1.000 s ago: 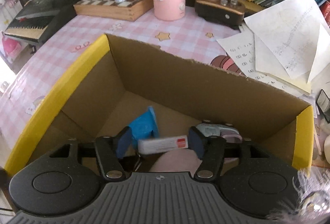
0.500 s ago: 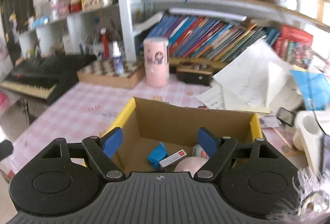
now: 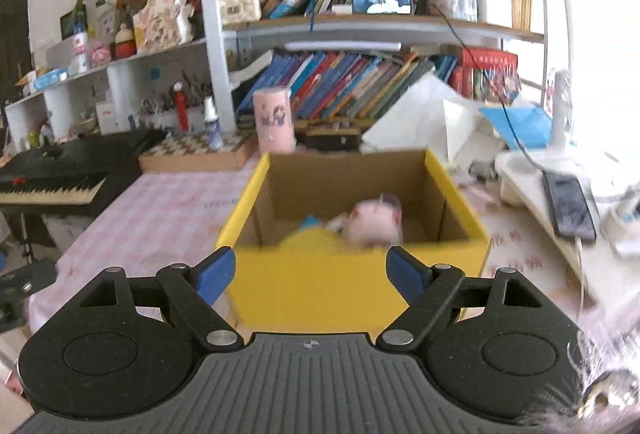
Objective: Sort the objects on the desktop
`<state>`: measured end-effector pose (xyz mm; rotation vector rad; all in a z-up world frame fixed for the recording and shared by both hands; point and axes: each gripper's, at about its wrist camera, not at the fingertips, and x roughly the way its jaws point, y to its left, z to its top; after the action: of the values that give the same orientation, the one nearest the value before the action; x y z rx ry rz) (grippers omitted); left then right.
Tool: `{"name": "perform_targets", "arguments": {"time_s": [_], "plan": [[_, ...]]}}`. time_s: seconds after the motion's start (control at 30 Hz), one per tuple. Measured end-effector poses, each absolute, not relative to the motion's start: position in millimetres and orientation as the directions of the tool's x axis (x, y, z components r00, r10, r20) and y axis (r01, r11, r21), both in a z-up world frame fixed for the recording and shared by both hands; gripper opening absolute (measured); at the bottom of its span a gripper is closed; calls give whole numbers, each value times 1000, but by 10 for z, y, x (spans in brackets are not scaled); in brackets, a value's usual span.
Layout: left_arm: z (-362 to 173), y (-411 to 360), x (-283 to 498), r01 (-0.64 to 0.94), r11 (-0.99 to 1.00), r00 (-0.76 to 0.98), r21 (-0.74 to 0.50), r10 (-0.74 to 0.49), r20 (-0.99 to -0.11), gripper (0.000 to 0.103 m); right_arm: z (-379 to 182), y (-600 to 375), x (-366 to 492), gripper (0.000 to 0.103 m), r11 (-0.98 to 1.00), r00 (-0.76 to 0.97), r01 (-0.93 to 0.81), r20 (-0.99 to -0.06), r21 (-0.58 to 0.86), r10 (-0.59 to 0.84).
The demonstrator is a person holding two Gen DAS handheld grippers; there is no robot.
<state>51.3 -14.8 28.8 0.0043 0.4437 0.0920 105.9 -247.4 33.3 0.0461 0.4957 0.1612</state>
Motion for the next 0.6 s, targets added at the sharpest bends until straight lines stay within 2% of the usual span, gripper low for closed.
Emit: {"name": "perform_targets", "arguments": {"time_s": [0.33, 0.6], "plan": [[104, -130, 175, -53, 997, 854, 47, 70, -516, 85, 89, -2237, 427, 87, 989, 841, -135, -521, 64, 148], [56, -110, 46, -28, 999, 840, 45, 48, -540, 85, -40, -2176, 259, 93, 990, 814, -123, -563, 74, 143]]}}
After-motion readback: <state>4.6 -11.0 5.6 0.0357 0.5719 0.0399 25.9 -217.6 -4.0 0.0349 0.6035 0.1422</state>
